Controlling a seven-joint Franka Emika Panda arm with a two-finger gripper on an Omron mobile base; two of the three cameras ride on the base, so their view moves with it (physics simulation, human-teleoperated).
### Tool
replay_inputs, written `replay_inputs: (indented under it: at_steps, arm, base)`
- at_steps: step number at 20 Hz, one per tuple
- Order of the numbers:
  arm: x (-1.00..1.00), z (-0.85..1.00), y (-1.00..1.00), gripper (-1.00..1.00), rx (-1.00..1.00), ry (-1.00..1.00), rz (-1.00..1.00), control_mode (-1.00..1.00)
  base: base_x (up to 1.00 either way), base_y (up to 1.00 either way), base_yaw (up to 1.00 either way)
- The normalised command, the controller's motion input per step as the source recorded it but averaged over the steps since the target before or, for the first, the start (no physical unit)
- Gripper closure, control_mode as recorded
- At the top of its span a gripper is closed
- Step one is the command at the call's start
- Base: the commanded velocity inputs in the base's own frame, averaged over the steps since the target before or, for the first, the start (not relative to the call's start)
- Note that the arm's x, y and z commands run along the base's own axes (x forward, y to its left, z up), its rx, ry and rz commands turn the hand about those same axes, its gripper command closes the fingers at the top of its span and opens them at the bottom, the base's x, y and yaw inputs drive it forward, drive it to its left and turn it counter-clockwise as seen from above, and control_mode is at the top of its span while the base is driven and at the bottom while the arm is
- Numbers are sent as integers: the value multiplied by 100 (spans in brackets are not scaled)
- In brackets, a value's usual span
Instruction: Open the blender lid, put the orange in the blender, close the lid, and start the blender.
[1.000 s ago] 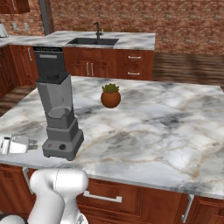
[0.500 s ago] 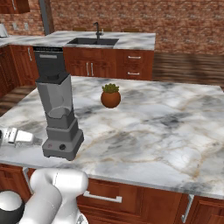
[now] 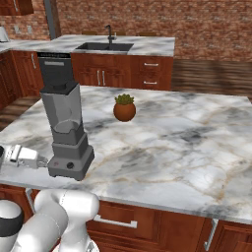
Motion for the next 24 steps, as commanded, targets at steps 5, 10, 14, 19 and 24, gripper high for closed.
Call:
replay_inputs:
  at_steps: [5, 10, 14, 19, 24]
  arm:
    - [0, 0, -19, -100, 0, 0, 2, -100]
    - [1, 0, -21, -100, 0, 0, 4, -100]
    - [8, 0, -12, -100, 0, 0, 9, -100]
    - [18, 0, 0, -100, 0, 0, 10, -100]
    - [20, -8, 0, -100, 0, 0, 9, -100]
  base:
    - [0, 0, 0]
    - [0, 0, 0]
    - [0, 0, 0]
    - [0, 0, 0]
    - [0, 0, 0]
